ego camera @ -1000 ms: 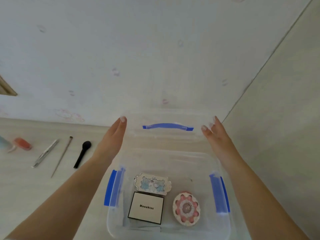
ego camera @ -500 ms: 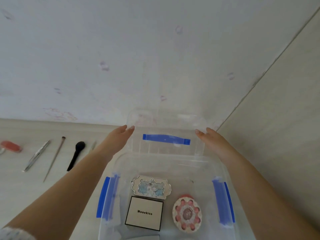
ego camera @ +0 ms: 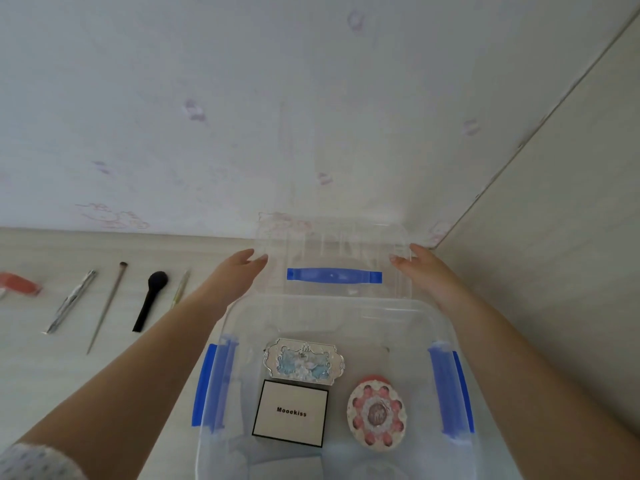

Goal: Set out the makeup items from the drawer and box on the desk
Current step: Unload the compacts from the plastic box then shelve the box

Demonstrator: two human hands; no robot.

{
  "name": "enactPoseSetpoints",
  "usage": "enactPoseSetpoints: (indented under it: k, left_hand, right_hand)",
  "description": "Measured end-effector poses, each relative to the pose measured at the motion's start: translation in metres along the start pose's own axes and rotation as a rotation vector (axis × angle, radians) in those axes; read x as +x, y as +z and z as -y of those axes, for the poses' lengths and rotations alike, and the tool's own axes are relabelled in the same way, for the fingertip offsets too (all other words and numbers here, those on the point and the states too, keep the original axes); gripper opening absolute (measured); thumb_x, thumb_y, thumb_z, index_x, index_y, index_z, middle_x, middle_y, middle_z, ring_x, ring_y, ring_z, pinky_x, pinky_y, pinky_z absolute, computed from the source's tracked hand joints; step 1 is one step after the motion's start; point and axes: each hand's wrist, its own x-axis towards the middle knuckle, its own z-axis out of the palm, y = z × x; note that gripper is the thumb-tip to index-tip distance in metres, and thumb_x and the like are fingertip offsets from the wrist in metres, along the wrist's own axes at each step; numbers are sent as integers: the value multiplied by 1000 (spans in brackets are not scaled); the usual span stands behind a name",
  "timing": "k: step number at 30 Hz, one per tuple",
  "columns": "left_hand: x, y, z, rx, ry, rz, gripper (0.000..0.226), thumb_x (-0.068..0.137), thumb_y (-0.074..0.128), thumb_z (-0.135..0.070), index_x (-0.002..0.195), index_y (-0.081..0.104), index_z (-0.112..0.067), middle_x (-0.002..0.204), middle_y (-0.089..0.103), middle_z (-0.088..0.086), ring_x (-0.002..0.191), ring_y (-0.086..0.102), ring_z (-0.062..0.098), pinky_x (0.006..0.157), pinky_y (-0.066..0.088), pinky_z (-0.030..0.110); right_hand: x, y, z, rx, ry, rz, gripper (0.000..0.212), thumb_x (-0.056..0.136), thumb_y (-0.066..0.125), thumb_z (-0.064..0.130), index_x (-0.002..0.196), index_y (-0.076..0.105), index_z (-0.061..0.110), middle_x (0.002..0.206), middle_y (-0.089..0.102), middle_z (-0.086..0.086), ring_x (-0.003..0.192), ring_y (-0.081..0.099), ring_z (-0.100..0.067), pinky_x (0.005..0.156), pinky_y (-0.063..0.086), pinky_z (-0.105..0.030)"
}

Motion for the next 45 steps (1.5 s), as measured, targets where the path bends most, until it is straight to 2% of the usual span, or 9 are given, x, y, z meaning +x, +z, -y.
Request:
enactPoseSetpoints:
  k: [4, 9, 14, 20, 23, 27, 33, 37, 45]
  left_hand:
    - [-13, -7, -14, -4, 96, -63, 51, 92, 53, -37, 139, 42, -20, 137, 51, 3, 125, 47, 21, 109, 36, 44]
    - [-73, -5, -41, 76, 503, -204, 31, 92, 55, -28, 123, 56, -24, 116, 59, -12, 104, 57, 4, 87, 41, 15]
    - [-128, 17, -27, 503, 812, 149, 33, 87, 58, -42, 118, 58, -31, 110, 60, -17, 97, 58, -3, 91, 47, 22]
    - [-134, 56, 9, 1319, 678, 526, 54, 85, 61, -41, 134, 44, -27, 128, 51, -1, 118, 51, 21, 95, 44, 36]
    - [-128, 72, 25, 1544, 617, 550, 55, 82, 66, -38, 130, 48, -17, 127, 50, 6, 116, 52, 27, 91, 48, 40]
    - [-127, 82, 39, 1626, 584, 511, 54, 79, 71, -33, 124, 51, -11, 126, 44, 11, 114, 50, 29, 84, 47, 40]
    - [-128, 84, 50, 1667, 685, 460, 67, 76, 73, -18, 132, 37, -7, 129, 38, 18, 114, 47, 35, 84, 50, 45]
    - [-128, 87, 54, 1707, 676, 422, 51, 81, 56, 2, 130, 39, 1, 135, 31, 24, 121, 42, 41, 85, 51, 48]
    - [-124, 88, 60, 1660, 696, 373, 60, 79, 69, -12, 128, 36, 1, 128, 39, 19, 113, 47, 32, 82, 48, 41]
  right_hand:
    - [-18, -6, 6, 71, -111, -99, 66, 91, 52, 47, 147, 25, 27, 153, 30, 1, 137, 34, -20, 107, 31, -37]
    - [-80, -4, 14, 42, -461, -310, 43, 92, 55, 31, 134, 45, 30, 134, 47, 14, 121, 45, -6, 102, 36, -26]
    - [-133, 18, 7, -100, -700, -218, 32, 88, 61, 17, 119, 59, 24, 108, 61, 15, 93, 60, 2, 88, 47, -17]
    - [-138, 52, -23, -683, -521, 132, 54, 88, 61, 23, 138, 41, 27, 138, 43, 2, 121, 50, -16, 99, 42, -31]
    - [-130, 65, -38, -988, -424, 233, 60, 81, 64, 15, 136, 40, 21, 131, 43, -6, 115, 50, -25, 87, 48, -37]
    - [-124, 72, -46, -1163, -360, 282, 62, 77, 67, 21, 132, 39, 18, 123, 44, -8, 108, 51, -27, 68, 41, -32]
    - [-120, 82, -48, -1254, -325, 359, 73, 72, 73, 35, 134, 38, 18, 125, 44, -8, 108, 54, -28, 72, 43, -32]
    - [-119, 87, -56, -1292, -361, 321, 63, 73, 73, 31, 126, 43, 16, 121, 47, -9, 107, 53, -27, 72, 40, -32]
    - [-119, 88, -49, -1279, -375, 295, 65, 70, 78, 29, 122, 43, 11, 111, 54, -8, 99, 59, -25, 68, 39, -31]
